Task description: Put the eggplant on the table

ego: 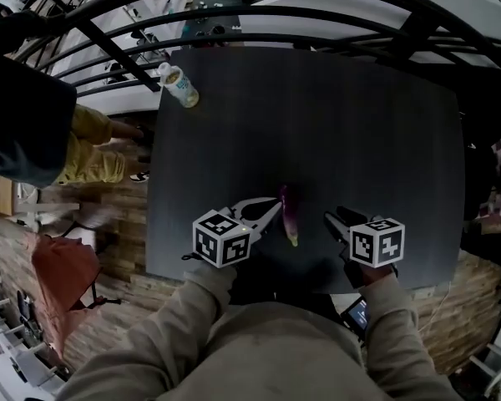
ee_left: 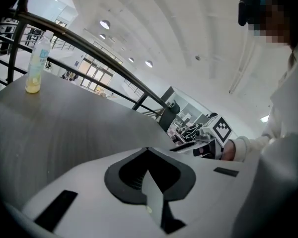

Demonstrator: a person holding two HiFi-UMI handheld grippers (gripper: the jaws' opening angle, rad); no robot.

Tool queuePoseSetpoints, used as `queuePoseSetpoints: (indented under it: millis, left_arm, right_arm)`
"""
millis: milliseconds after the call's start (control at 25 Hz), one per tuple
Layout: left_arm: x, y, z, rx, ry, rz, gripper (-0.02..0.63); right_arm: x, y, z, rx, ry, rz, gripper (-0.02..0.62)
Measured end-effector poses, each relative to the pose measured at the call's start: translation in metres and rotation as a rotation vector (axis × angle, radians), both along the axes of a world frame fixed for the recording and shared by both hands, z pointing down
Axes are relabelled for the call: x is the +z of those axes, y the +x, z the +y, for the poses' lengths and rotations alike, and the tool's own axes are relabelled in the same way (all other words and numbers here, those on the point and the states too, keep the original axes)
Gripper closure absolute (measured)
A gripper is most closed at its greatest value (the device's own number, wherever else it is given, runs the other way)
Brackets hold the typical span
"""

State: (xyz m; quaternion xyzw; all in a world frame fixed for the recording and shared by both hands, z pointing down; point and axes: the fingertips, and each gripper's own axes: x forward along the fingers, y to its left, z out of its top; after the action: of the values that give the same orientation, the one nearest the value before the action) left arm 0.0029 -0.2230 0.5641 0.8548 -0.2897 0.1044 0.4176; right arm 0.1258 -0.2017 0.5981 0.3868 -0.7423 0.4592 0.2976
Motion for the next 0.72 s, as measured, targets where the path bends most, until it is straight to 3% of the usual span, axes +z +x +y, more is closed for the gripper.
queuePoseSetpoints:
  millis: [120,200,480,600,720]
  left_arm:
    - [-0.025,-0.005,-0.014,-0.008,0.047,0.021,0.601]
    - [-0.044,-0.008,-0.02,-0.01,0.076,0.038,0.601]
    - [-0.135,0.004,-0.051,0.001,0.245,0.108,0.601]
    - [-0.177,0.017,-0.057,0.031,0.33,0.143,0.601]
    - [-0.221,0.024,-0.064,0.057,0.422,0.175,0.601]
  right_arm:
    - [-0.023,0.0,-0.02,0.024,0.059,-0.031,0.518]
    - [-0.041,-0.001,-0.03,0.042,0.084,-0.074,0.552]
    - [-0.14,-0.004,-0.062,-0.014,0.279,-0.234,0.58]
    - [-0.184,0.003,-0.073,-0.04,0.372,-0.251,0.58]
    - [-0.241,0.006,-0.084,-0.051,0.518,-0.328,0.581]
